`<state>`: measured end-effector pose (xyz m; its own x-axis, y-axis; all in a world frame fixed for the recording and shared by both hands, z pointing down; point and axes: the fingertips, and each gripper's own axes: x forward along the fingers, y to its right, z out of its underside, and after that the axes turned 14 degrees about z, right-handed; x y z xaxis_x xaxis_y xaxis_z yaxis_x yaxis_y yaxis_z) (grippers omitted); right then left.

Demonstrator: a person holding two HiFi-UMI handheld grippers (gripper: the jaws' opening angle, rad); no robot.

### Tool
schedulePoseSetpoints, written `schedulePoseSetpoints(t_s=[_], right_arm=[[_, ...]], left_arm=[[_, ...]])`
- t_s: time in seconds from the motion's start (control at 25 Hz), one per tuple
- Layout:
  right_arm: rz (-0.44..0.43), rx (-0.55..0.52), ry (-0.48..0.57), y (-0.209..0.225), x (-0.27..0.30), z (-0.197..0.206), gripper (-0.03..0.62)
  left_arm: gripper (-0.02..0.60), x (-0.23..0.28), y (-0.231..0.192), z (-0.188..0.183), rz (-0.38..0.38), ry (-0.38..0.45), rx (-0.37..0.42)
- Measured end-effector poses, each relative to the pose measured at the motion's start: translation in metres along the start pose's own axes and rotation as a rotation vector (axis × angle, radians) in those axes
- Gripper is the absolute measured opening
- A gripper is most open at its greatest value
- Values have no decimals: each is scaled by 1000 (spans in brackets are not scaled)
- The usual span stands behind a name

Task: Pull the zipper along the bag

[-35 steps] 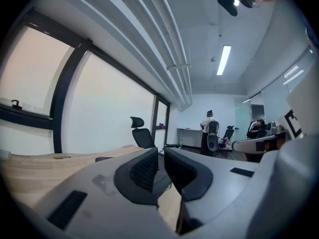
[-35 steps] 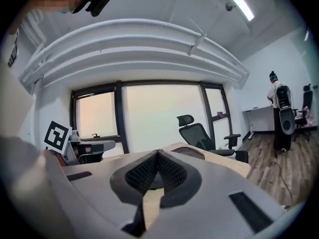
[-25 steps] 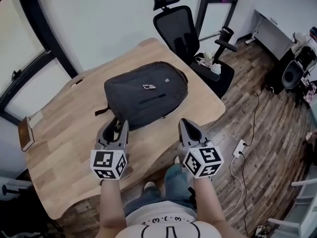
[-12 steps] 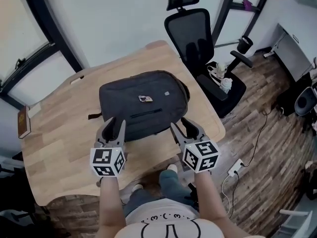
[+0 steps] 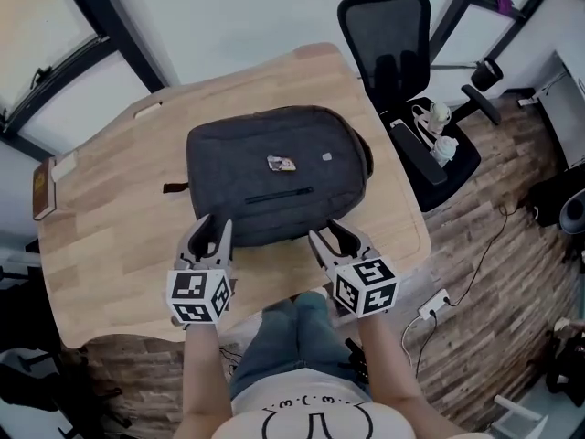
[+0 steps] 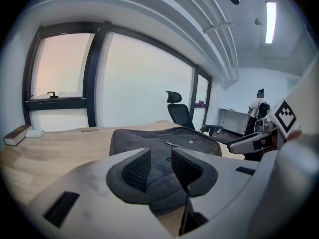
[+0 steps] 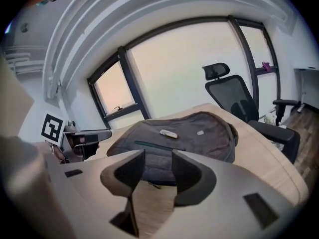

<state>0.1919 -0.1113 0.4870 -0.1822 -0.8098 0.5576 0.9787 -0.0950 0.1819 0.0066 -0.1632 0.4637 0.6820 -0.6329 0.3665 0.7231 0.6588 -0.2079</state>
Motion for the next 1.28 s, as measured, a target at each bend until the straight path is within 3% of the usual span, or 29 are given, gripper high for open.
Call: schedulePoseSetpoints(t_s=[0.2,0.4,0.68,1.08,1.28], right_arm=[[12,-2,-91,-14,12,35,250],[1,-9,-202,-28,22,77,225],[61,-69,-236,-29,50,103,224],[233,-197,-247,-21,71,104,196],[329,-211,-235,-19,76,109,139]], left_arm=[[137,1,-16,6,10,-27,5],[141,-5,-17,14,34,-27,13],[141,-15,-18,25,49,-32,22],[141,-21,-21,29,71,-9,16],[141,-22,-25,31,76,-2,2]])
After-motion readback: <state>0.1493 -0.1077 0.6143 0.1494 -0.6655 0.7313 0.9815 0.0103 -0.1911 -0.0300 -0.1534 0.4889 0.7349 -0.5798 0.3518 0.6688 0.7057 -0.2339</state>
